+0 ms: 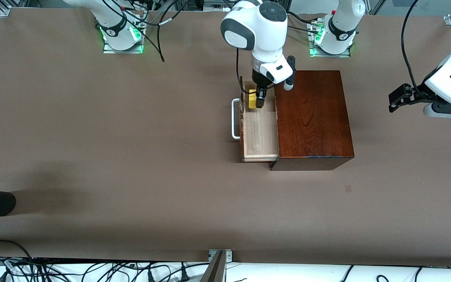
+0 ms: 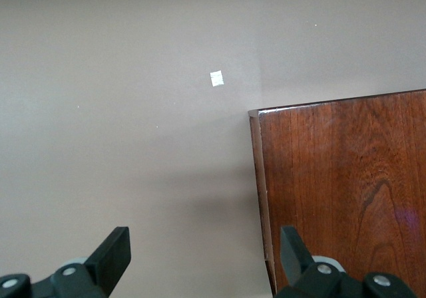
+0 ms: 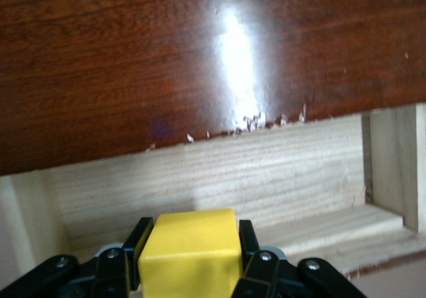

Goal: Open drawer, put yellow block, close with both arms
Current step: 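Lower the yellow cube into the drawer and open the right gripper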

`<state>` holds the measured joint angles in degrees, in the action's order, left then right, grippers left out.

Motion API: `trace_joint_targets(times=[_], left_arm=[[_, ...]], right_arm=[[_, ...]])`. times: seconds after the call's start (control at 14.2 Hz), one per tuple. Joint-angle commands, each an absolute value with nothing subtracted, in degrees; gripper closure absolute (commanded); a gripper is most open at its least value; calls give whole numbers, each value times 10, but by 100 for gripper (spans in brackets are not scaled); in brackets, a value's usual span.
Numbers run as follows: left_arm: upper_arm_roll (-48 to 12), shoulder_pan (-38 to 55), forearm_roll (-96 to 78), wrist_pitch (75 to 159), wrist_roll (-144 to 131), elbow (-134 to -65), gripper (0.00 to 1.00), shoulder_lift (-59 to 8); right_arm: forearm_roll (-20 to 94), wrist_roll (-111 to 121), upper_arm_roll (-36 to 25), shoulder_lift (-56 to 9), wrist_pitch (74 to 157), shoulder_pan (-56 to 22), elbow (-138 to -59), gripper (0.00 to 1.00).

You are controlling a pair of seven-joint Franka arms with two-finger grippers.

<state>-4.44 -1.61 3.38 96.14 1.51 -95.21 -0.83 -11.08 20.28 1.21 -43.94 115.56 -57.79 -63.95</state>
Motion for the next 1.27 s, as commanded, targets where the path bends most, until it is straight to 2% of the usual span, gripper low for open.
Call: trace_joint_targets(times=[0.0, 1.2], left_arm=[[-45, -22, 13, 954, 31, -934, 0, -16], [-45, -18, 13, 952, 30, -933, 0, -13]], right_arm=[[-120, 244, 4, -463, 1172, -581, -616, 100], [-118, 330, 4, -496, 1186, -563, -621, 100]])
